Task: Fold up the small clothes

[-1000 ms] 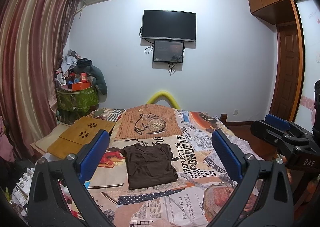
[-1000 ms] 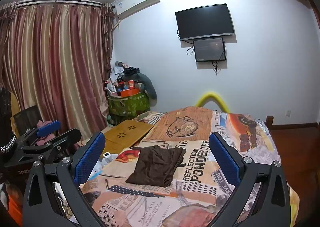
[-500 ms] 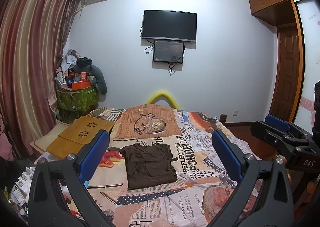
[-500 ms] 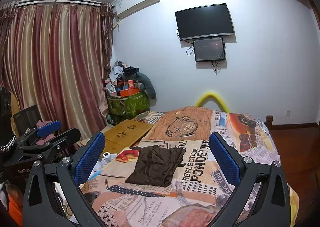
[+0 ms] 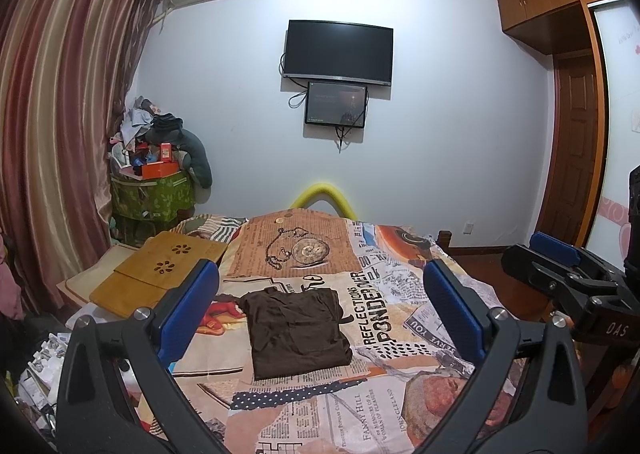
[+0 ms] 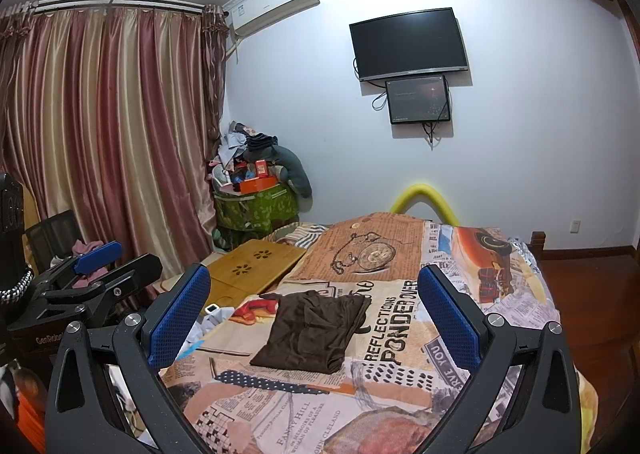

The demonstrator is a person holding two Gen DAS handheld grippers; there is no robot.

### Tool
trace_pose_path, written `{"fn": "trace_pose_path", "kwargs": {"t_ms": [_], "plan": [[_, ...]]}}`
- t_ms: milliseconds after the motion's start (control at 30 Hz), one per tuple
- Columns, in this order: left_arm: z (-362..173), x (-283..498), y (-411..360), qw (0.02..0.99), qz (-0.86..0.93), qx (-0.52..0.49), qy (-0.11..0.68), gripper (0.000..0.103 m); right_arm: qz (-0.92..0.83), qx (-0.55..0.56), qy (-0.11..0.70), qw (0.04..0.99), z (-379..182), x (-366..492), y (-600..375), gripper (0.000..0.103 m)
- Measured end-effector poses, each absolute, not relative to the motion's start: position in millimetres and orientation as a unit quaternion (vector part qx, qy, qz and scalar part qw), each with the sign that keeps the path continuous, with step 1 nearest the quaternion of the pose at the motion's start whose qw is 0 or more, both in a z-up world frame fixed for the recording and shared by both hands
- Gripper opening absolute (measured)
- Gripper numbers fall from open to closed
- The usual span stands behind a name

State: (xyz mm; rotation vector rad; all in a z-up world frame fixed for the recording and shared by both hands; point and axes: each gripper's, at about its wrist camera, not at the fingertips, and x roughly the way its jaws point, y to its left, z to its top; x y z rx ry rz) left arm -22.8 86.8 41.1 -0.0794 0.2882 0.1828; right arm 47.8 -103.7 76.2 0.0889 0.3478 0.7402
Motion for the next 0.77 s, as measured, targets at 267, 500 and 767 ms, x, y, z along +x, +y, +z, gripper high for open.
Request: {"fn": "trace_pose_path", "kwargs": {"t_ms": [267, 500, 767], "plan": [[40.5, -18.7, 83.6, 0.983, 0.084, -0.047, 0.155, 0.103, 0.36, 0.043, 0.171, 0.916, 75.4, 46.9, -104.0, 0.103], [40.4, -17.9, 82.3, 0.983, 0.086, -0.047, 0.156, 0.103, 0.359, 0.045, 0.175, 0.916, 73.3, 48.6, -104.6, 0.103], [38.8, -14.1, 83.6, 0.981, 0.085, -0.05, 0.165, 0.103, 0.36, 0.045, 0.179, 0.914, 70.4, 49.6, -100.5, 0.103]]}}
